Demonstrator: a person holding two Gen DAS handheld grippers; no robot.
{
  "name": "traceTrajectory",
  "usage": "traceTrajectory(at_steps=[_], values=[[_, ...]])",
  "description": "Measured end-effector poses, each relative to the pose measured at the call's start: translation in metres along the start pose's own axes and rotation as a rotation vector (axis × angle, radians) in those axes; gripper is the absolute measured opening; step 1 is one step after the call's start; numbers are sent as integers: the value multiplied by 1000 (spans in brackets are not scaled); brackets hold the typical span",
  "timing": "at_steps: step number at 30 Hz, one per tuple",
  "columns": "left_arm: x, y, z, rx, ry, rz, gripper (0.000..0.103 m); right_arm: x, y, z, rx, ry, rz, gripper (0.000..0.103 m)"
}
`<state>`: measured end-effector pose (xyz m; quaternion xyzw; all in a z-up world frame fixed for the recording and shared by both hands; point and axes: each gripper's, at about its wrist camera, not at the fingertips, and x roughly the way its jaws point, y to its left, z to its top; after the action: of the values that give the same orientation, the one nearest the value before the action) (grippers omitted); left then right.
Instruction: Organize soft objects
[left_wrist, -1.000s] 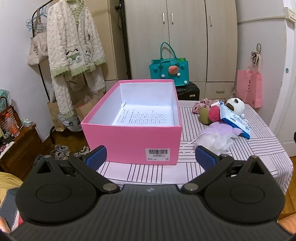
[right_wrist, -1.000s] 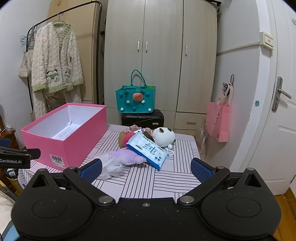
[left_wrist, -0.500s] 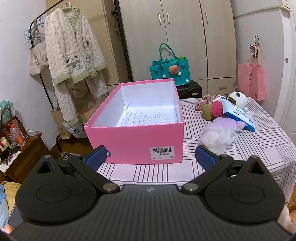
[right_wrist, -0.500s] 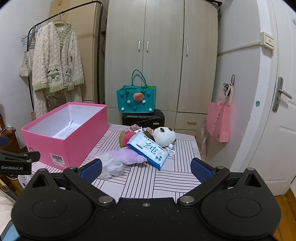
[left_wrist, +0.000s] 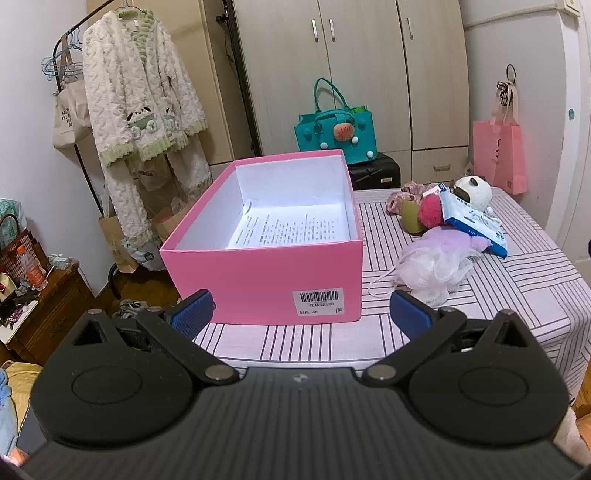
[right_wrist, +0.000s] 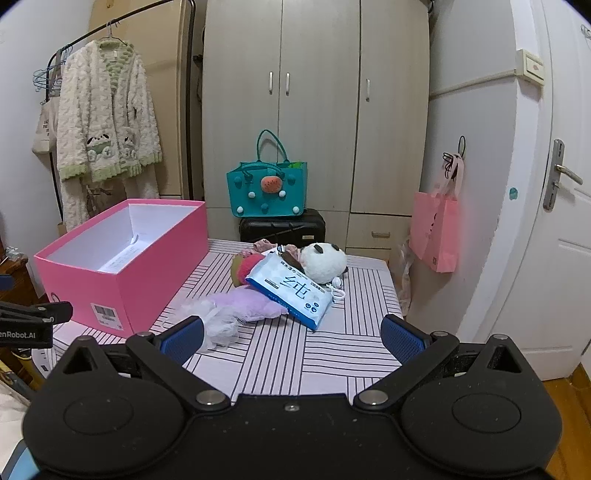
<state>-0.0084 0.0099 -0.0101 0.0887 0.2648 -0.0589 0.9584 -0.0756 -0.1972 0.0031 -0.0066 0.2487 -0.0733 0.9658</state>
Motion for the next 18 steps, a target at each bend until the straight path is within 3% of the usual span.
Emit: traceTrajectory(at_steps=[9, 15, 18], values=[[12, 5, 15, -64, 25, -40, 103, 13, -11, 7, 16, 12, 8, 103], [12, -4, 37, -64, -80, -44, 103, 22, -23, 20, 23, -38, 49, 103], [21, -12, 47, -55, -102, -93, 103, 34, -31, 20, 41, -59, 74, 103]])
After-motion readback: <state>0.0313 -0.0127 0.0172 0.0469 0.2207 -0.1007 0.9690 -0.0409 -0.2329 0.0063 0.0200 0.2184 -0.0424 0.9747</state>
